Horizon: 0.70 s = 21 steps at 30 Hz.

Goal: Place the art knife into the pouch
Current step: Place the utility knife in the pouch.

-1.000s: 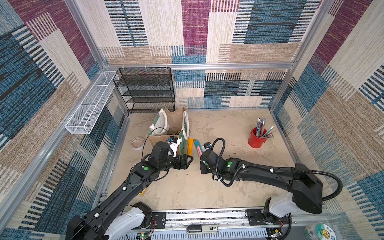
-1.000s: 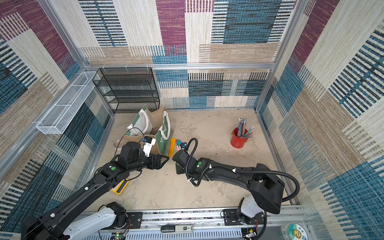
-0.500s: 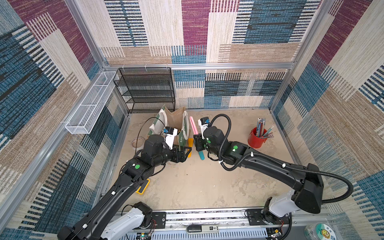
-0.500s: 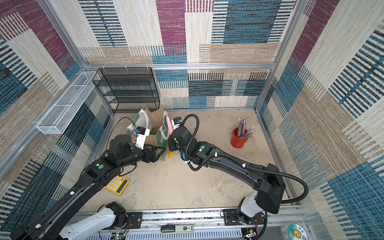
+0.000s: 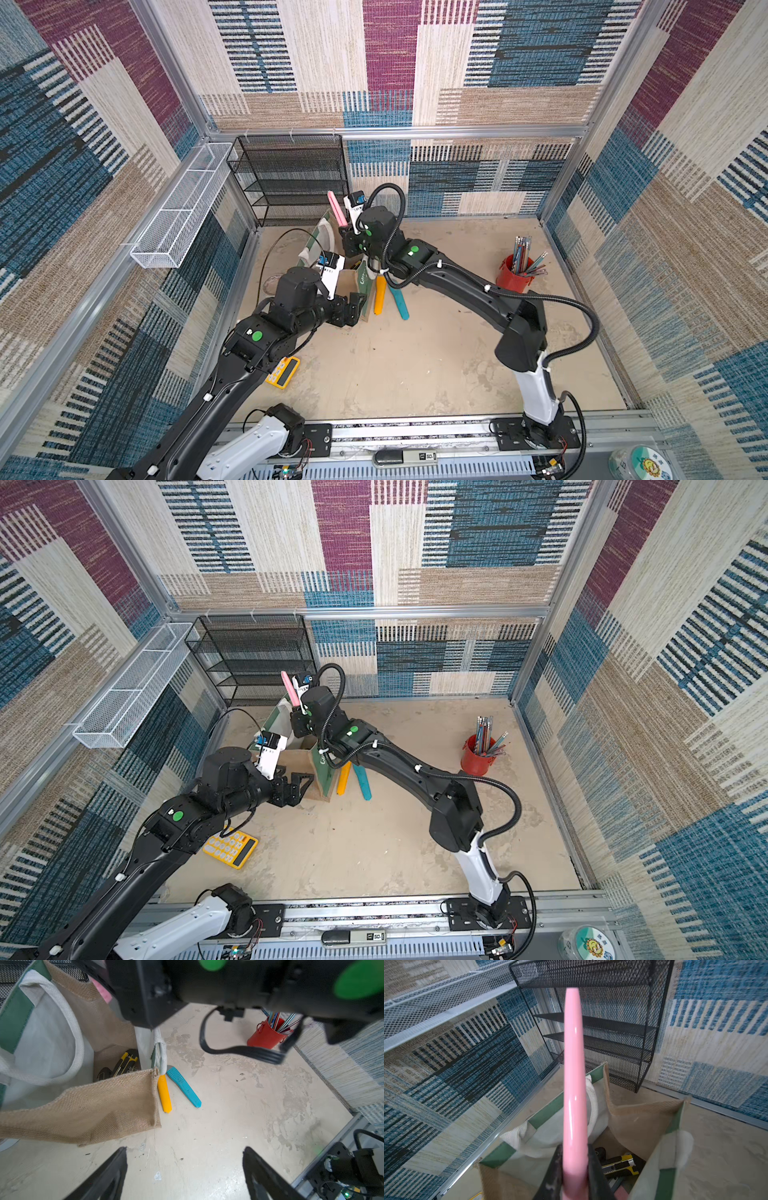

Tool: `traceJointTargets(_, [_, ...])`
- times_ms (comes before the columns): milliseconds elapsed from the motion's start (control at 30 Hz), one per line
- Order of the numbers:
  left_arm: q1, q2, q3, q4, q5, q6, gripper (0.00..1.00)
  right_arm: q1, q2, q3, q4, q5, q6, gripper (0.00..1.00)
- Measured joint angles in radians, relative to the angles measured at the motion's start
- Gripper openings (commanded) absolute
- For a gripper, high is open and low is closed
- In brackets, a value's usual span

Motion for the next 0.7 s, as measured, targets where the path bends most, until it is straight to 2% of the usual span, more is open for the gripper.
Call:
traceJointTargets(133, [0.0,-0.004,-0.003,-0.003,-0.021,0.007,0.88,-0.002,0.124,0.171,-0.073,-0.046,-0.012,0.08])
traceJointTargets(267, [0.0,-0.004,-0.004,-0.004,-0.034,0.013,0.89,-0.006,0.168,0.206,-0.109,-0.071,-0.012,0.11])
traceJointTargets(300, [0.0,-0.004,-0.006,-0.004,-0.04,0.016,0.9,-0.007,0.172,0.207,-0.116,-0.073,-0.012,0.16])
traceJointTargets(333, [0.0,-0.004,-0.009,-0.004,-0.051,0.019,0.91,-0.008,0.174,0.207,-0.122,-0.073,-0.012,0.28])
traceJointTargets(367, [0.0,-0.003,-0.011,-0.004,-0.052,0.023,0.92,-0.008,0.174,0.207,-0.127,-0.073,-0.011,0.41])
traceJointTargets(400, [0.0,-0.003,-0.013,-0.003,-0.052,0.026,0.93,-0.01,0.174,0.207,-0.127,-0.074,-0.011,0.59])
traceJointTargets(433, [0.001,-0.003,-0.016,-0.003,-0.054,0.031,0.94,-0.01,0.172,0.205,-0.124,-0.074,-0.012,0.71])
traceJointTargets(533, [0.0,0.003,-0.018,-0.003,-0.056,0.037,0.96,-0.011,0.15,0.175,-0.12,-0.074,-0.013,0.96])
traceJointTargets(567, [0.0,0.006,-0.018,-0.003,-0.056,0.038,0.97,-0.011,0.138,0.161,-0.117,-0.074,-0.016,1.0])
traceJointTargets(700, [0.0,0.014,-0.018,0.003,-0.055,0.04,0.99,-0.014,0.065,0.082,-0.097,-0.047,-0.035,0.99])
